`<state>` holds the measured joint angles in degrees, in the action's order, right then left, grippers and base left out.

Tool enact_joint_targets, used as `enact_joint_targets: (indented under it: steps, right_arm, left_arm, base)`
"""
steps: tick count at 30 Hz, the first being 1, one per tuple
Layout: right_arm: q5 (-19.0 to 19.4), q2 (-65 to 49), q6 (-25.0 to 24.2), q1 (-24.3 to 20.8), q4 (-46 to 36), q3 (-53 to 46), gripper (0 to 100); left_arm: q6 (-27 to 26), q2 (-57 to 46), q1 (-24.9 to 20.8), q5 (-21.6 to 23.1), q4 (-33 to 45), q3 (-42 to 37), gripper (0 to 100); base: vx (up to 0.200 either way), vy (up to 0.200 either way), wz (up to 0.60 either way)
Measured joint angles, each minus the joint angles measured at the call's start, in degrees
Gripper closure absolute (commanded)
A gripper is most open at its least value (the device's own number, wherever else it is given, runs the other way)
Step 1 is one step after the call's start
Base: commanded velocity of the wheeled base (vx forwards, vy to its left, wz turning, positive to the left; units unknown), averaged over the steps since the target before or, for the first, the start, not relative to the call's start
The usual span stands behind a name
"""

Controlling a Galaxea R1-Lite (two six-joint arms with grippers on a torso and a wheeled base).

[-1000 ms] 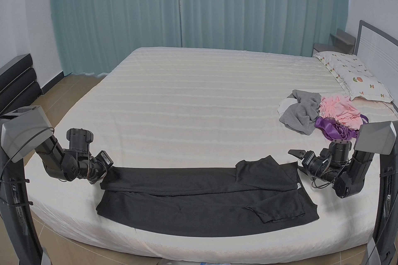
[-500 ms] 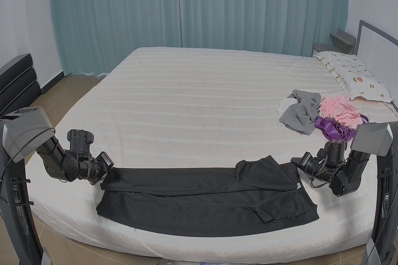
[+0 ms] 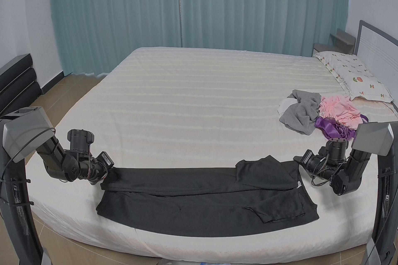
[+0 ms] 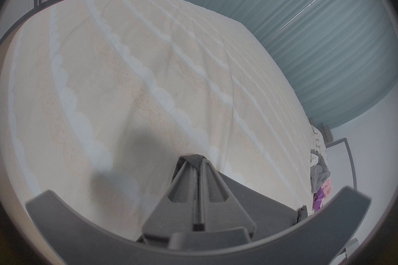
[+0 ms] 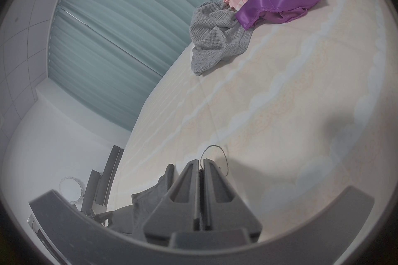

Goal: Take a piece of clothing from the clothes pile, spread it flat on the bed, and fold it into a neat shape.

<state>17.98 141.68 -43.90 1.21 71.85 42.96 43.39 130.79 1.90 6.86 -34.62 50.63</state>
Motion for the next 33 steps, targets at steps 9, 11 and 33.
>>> enact_joint_targets:
  steps: [9, 11, 33]
  right_arm:
    - [0.2, -1.0, -2.2, 0.0, 0.0, -0.8, 0]
    - [0.3, -1.7, -3.6, 0.1, 0.0, -1.2, 0]
    - [0.3, -17.5, -6.3, 1.2, 7.3, -23.8, 0]
  left_arm:
    - [0.0, 0.0, 0.0, 0.4, 0.0, -0.2, 0]
    - [0.0, 0.0, 0.1, 0.4, -0.1, -0.2, 0]
    - [2.0, -15.7, 0.4, 6.5, 0.0, -16.7, 0]
  base:
    - [0.0, 0.0, 0.0]
    - [0.0, 0.0, 0.0]
    - [-0.036, 0.0, 0.0]
